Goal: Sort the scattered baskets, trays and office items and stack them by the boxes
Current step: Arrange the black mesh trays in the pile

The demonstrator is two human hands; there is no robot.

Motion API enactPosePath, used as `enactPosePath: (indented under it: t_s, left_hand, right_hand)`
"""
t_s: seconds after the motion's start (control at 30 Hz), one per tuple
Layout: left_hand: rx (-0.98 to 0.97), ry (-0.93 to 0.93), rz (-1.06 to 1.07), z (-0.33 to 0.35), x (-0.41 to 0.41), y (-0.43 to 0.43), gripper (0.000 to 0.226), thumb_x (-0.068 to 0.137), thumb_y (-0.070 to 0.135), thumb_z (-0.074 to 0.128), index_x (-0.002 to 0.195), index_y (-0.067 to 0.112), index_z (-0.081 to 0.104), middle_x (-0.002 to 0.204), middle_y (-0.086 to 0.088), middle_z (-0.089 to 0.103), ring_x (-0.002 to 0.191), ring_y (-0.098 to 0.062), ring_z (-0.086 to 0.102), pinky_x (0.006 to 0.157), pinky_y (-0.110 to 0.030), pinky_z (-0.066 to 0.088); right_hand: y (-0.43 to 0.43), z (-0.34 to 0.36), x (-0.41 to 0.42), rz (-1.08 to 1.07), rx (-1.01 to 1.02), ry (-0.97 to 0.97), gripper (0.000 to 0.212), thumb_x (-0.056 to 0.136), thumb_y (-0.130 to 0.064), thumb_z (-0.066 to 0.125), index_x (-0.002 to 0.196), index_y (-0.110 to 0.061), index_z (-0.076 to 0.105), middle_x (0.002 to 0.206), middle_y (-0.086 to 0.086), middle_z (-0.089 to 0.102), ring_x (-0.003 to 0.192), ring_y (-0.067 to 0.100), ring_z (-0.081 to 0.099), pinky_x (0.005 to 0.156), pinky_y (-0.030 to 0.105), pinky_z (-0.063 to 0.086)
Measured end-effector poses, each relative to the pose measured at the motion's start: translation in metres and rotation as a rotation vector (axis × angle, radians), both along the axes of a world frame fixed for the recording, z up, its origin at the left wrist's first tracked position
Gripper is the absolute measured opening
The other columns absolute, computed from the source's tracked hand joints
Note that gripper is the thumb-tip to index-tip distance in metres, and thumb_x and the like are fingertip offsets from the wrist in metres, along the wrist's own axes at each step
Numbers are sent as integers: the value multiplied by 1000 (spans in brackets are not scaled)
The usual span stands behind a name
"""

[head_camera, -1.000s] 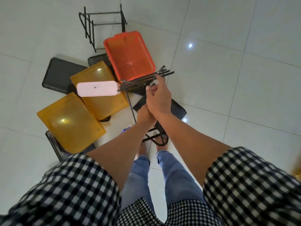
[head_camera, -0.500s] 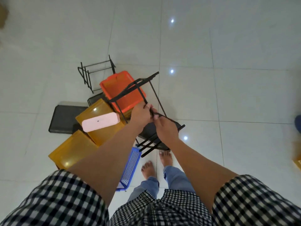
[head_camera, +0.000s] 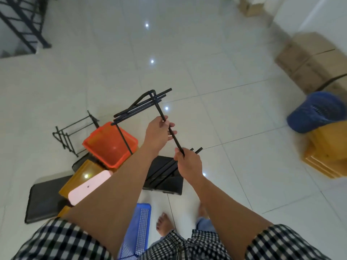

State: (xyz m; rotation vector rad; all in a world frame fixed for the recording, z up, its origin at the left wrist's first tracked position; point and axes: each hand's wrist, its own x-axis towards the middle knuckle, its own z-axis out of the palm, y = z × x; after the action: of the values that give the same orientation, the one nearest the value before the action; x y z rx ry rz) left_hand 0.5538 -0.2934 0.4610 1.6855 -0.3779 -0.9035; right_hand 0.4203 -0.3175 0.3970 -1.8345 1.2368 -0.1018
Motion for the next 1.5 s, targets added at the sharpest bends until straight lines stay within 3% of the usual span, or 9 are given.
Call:
enactPosePath:
  t_s: [0.13, 0.27, 0.4, 0.6, 0.73, 0.83, 1.07, 1.23, 1.5]
  left_hand:
    - [27, -57, -174, 3, -32, -38, 23, 106, 16, 45, 128, 22, 51, 112, -1, 69, 91, -17, 74, 77, -29, 58]
    - [173, -226, -438, -12, -74, -72, 28, 105, 21, 50, 132, 22, 56, 118, 2, 68, 106, -13, 65, 96, -32, 51]
    - [305, -374, -685, -26, -125, -113, 32, 104, 29, 52, 135, 25, 57, 124, 5, 62, 117, -14, 57, 93, -23, 40]
    - [475, -474, -1064, -42, -204, -182, 54, 99, 54, 51, 146, 26, 47, 149, 2, 49, 135, -18, 47, 109, -30, 36]
    - [520, -517, -1256, -46, -252, -230, 47, 100, 55, 47, 137, 26, 54, 136, 1, 58, 125, -23, 55, 99, -30, 40]
    - [495, -573, -1306, -46, -277, -265, 38, 103, 44, 47, 135, 25, 53, 119, -1, 63, 107, -21, 58, 95, -35, 46]
    - [455, -709, -1408, -48, -305, -351, 36, 103, 32, 51, 137, 23, 53, 122, -4, 63, 110, -24, 59, 98, -39, 47]
    - [406, -854, -1502, -62, -307, -420, 26, 103, 23, 47, 124, 14, 61, 107, -6, 64, 97, -25, 57, 78, -31, 43]
    - [391, -897, -1595, -60, -261, -552, 30, 104, 23, 45, 127, 18, 65, 122, -4, 64, 112, -24, 59, 94, -32, 47]
  right_hand:
    - [-33, 8, -31, -141, 52, -15, 37, 105, -46, 41, 78, -30, 59, 69, -9, 68, 63, 3, 63, 57, 20, 41]
    - [-78, 13, -73, -270, 94, -5, 35, 106, -45, 42, 86, -26, 64, 75, -8, 71, 67, 4, 65, 56, 22, 41]
    - [-129, 15, -125, -366, 117, 25, 37, 106, -45, 41, 87, -23, 64, 77, -7, 72, 67, 5, 63, 54, 24, 40]
    - [-211, 15, -201, -509, 136, 16, 39, 105, -45, 41, 89, -19, 66, 86, -2, 73, 82, 19, 69, 79, 37, 57]
    - [-266, 22, -244, -632, 132, -12, 39, 105, -44, 41, 82, -22, 64, 80, -4, 73, 82, 17, 69, 83, 40, 57]
    - [-300, 28, -272, -720, 132, -36, 40, 105, -44, 41, 80, -22, 63, 75, -4, 74, 80, 16, 69, 81, 40, 57]
    - [-366, 22, -302, -900, 133, -96, 40, 103, -44, 43, 75, -24, 63, 64, -7, 71, 71, 11, 67, 78, 38, 57]
    - [-424, 9, -308, -995, 138, -95, 39, 103, -44, 44, 75, -25, 63, 60, -8, 70, 63, 5, 64, 64, 30, 52]
    - [-539, 3, -270, -1104, 171, -21, 38, 104, -46, 45, 76, -27, 63, 63, -9, 70, 63, 6, 65, 59, 27, 48]
